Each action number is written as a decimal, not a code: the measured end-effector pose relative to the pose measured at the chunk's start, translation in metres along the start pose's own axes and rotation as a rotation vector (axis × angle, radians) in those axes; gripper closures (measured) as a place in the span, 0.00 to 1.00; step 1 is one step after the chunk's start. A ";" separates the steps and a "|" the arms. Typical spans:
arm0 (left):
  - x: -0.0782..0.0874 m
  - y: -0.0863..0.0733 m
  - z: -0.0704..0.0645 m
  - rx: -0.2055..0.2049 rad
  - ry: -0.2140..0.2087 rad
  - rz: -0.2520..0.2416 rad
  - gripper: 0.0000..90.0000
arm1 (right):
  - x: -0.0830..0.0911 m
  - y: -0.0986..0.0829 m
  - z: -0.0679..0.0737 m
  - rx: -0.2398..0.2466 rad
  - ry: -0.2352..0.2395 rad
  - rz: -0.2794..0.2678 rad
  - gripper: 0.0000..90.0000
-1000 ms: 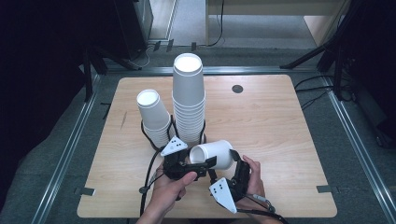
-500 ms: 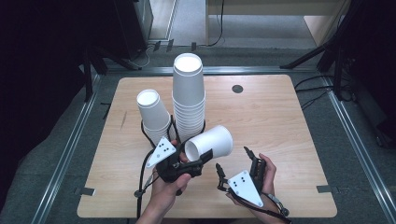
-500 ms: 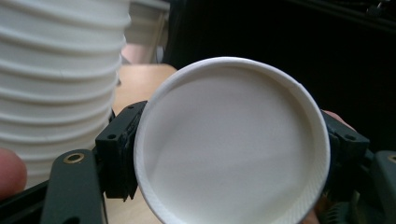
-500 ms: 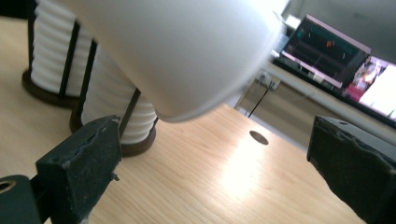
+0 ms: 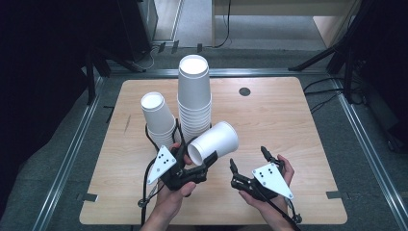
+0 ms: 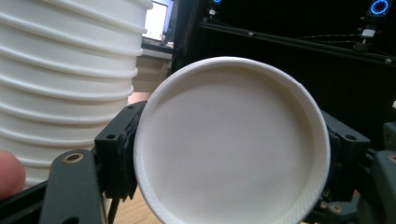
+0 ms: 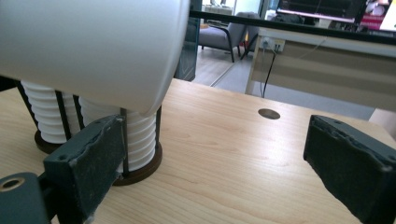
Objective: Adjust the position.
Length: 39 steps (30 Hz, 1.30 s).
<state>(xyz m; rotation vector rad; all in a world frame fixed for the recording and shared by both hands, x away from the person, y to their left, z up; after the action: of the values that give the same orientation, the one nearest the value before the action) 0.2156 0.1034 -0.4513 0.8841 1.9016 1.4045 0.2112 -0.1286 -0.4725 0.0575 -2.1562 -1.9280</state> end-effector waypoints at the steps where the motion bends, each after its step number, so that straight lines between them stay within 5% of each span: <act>1: 0.000 0.000 0.000 0.000 0.000 0.000 0.26 | 0.000 0.001 0.000 -0.015 0.000 0.007 0.07; 13: 0.001 -0.002 0.000 -0.027 0.000 -0.033 0.26 | -0.001 0.006 -0.006 -0.141 0.049 0.034 0.11; 19: 0.000 -0.006 0.000 -0.030 -0.008 -0.048 0.26 | -0.004 0.006 -0.008 -0.205 0.125 0.062 0.18; 27: 0.000 -0.008 0.001 -0.036 -0.005 -0.061 0.26 | -0.005 0.007 -0.008 -0.277 0.160 0.131 0.09; 29: 0.000 -0.009 0.002 -0.031 -0.011 -0.071 0.26 | -0.006 0.008 -0.010 -0.349 0.193 0.190 0.00; 33: 0.000 -0.010 0.001 -0.034 -0.022 -0.100 0.26 | -0.005 0.011 -0.014 -0.551 0.275 0.243 0.00; 39: -0.002 -0.012 -0.001 -0.037 -0.029 -0.107 0.26 | -0.002 0.019 -0.018 -0.703 0.325 0.252 0.00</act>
<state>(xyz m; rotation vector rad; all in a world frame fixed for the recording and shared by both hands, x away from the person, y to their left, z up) 0.2140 0.0987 -0.4629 0.7696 1.8666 1.3521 0.2194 -0.1438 -0.4522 -0.0271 -1.1461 -2.2146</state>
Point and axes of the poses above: each handheld gripper's, and its own axes: x roughly backward along the jaws, y roughly out of its top, z roughly to its left, the point moved 1 cm from there along -x, roughly forward along the jaws, and after that the axes turned 11 degrees about -y, right-handed, at the moved point
